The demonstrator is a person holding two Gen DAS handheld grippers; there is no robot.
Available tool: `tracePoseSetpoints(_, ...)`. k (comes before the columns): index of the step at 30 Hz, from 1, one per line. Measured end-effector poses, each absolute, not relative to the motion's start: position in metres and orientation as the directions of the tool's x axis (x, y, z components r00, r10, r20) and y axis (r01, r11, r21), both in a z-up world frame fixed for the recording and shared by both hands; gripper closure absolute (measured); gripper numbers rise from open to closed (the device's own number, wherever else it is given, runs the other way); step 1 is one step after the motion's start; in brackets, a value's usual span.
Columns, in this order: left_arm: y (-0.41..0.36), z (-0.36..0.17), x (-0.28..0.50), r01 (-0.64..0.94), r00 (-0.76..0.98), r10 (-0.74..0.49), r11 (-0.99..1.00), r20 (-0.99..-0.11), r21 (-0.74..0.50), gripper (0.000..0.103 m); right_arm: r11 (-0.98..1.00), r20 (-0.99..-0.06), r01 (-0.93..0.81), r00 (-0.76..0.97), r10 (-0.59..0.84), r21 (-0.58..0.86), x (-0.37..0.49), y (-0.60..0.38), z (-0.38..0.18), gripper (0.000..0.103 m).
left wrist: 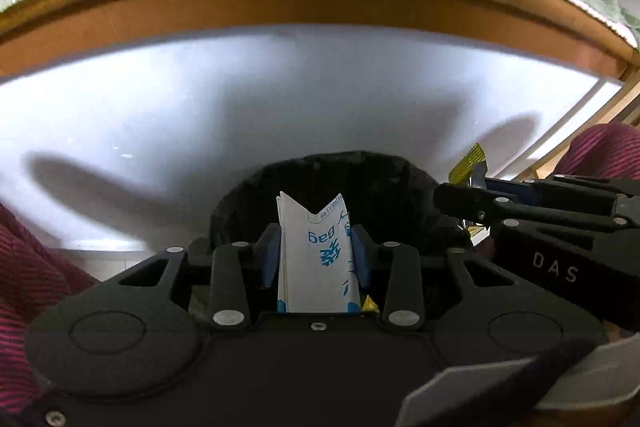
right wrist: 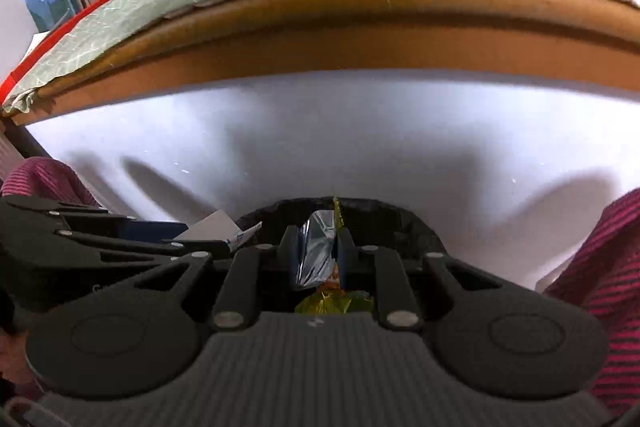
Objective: Organize books
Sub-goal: 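Carry both held items over the black bin and open both tools, then raise both empty tools back over the trash on the bed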
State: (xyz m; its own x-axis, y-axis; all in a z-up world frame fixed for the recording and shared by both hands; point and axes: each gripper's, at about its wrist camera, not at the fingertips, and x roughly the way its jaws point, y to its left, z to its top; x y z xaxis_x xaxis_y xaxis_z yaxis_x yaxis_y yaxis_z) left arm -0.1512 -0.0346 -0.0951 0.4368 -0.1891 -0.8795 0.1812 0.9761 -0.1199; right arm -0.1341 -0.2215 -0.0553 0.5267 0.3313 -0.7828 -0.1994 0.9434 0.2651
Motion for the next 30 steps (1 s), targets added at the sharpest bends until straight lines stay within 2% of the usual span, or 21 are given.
tracePoseSetpoints(11,-0.0416,-0.1028,-0.1456,0.177,0.408,-0.185,0.977,-0.894,-0.122,0.063,0.941,-0.791,-0.180,0.510,0.338,0.286,-0.1299,-0.2244,-0.0623,0.073)
tracePoseSetpoints(15,-0.0414,-0.1021,-0.1452,0.177,0.402,-0.185,0.977,-0.897,-0.123,0.057,0.939,-0.789,-0.183,0.509,0.345,0.292,-0.1299,-0.2265,-0.0622,0.065)
tracePoseSetpoints(16,-0.0421,-0.1020,-0.1452,0.179,0.403,-0.184,0.977,-0.896,-0.120,0.056,0.938,-0.789,-0.186,0.508,0.346,0.292,-0.1301,-0.2265,-0.0621,0.056)
tracePoseSetpoints(18,-0.0422,-0.1024,-0.1455,0.178,0.409,-0.170,0.978,-0.897,-0.105,0.054,0.939,-0.789,-0.184,0.509,0.343,0.290,-0.1304,-0.2270,-0.0621,0.051)
tracePoseSetpoints(23,-0.0387,-0.1018,-0.1432,0.163,0.404,-0.153,0.982,-0.902,-0.094,0.043,0.941,-0.787,-0.169,0.516,0.339,0.295,-0.1303,-0.2305,-0.0617,0.044)
tracePoseSetpoints(30,-0.0340,-0.0957,-0.1430,0.160,0.425,-0.140,0.984,-0.894,-0.079,0.036,0.941,-0.779,-0.164,0.528,0.337,0.296,-0.1312,-0.2321,-0.0577,0.039)
